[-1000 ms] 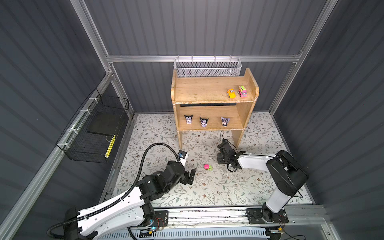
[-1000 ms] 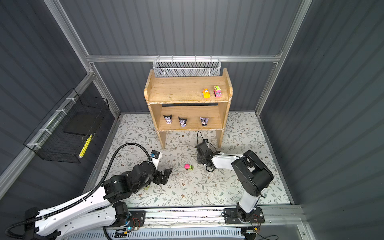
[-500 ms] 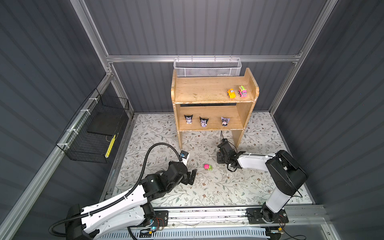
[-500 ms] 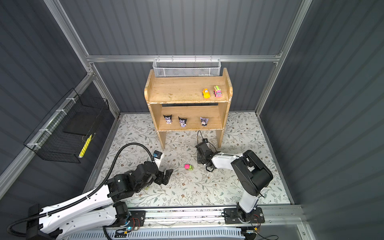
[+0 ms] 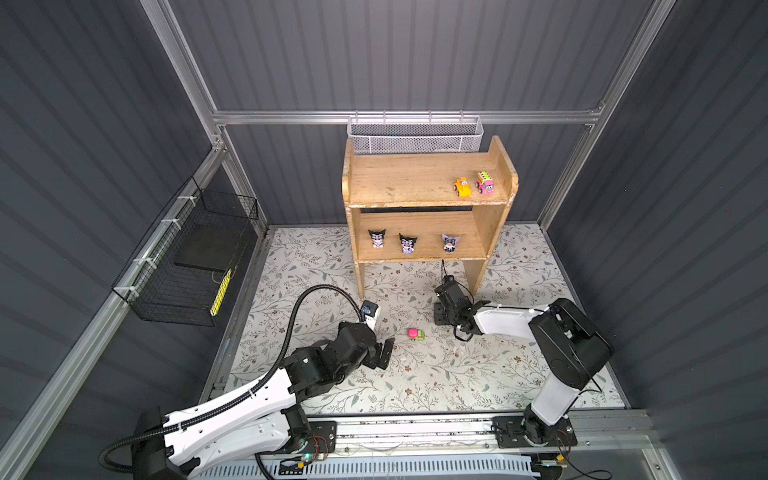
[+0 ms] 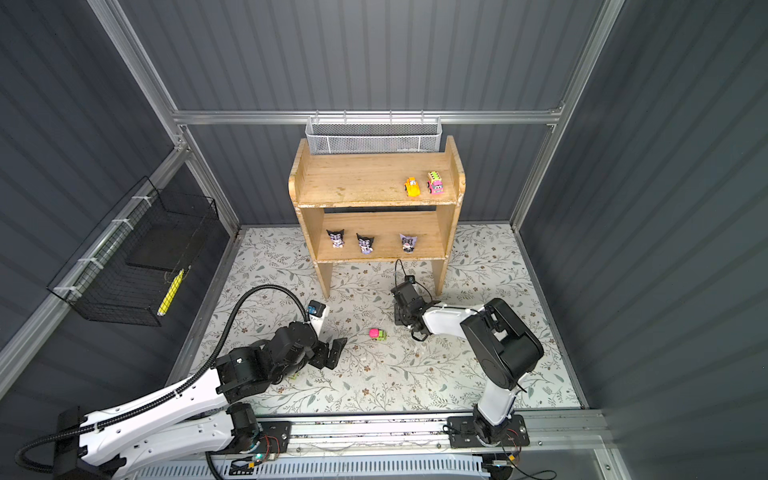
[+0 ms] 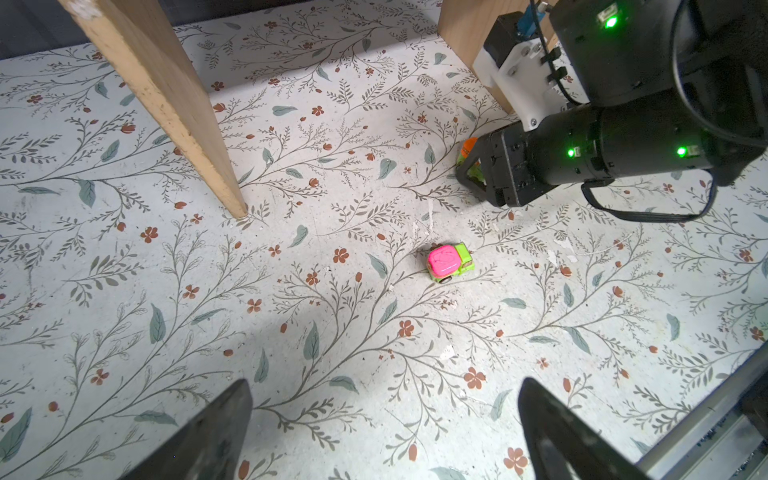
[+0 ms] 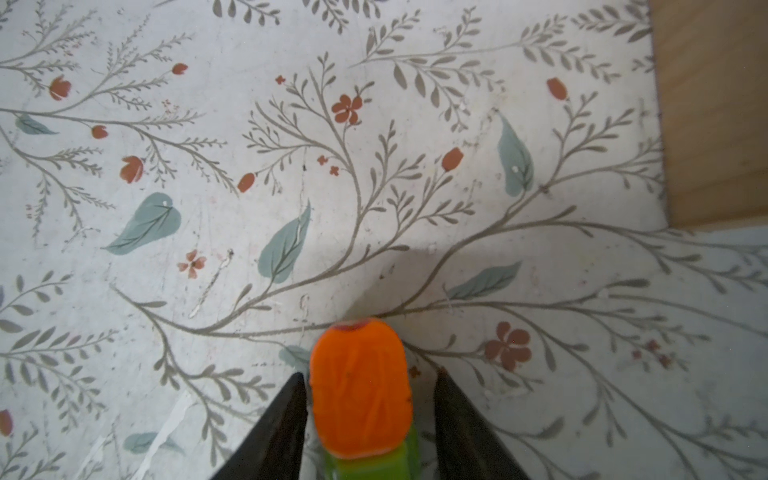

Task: Place and organize the plastic toys onto the shelf
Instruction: 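Lower the right gripper onto the orange-and-green toy car and close on it, then lift the orange-and-green toy car with the right gripper up to the top shelf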

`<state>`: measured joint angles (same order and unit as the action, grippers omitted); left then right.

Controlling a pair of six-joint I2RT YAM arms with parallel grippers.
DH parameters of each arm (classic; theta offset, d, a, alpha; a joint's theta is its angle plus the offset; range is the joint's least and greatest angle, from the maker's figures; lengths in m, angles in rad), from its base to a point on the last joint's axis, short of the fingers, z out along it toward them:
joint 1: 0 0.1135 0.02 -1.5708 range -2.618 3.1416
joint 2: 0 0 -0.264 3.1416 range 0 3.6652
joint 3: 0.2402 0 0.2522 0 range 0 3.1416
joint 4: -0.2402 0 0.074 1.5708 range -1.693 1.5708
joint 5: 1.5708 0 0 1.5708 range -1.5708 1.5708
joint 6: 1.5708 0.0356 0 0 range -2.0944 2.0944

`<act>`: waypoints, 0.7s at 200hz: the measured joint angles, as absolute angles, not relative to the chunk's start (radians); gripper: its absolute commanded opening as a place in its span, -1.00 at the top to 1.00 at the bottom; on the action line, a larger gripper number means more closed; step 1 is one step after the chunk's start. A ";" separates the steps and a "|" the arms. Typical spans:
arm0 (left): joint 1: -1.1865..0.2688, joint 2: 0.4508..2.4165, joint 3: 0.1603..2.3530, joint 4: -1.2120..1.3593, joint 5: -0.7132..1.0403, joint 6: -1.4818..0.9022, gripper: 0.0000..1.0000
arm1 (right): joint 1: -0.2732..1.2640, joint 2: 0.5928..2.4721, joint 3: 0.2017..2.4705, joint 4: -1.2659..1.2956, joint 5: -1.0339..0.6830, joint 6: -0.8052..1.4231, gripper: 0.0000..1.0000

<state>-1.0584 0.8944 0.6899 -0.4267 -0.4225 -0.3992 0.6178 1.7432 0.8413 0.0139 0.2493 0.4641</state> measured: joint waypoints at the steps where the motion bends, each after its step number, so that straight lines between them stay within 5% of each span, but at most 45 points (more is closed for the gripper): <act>1: -1.058 0.895 0.690 -0.427 -0.422 -0.399 -0.99 | 0.618 1.744 0.841 0.014 0.249 0.466 0.14; 58: -1.058 0.898 0.690 -0.427 -0.426 -0.396 -0.99 | 0.615 1.744 0.844 0.010 0.234 0.463 0.38; 140: -1.058 0.896 0.690 -0.426 -0.426 -0.388 -1.00 | 0.661 1.523 0.838 -0.179 0.246 0.471 0.37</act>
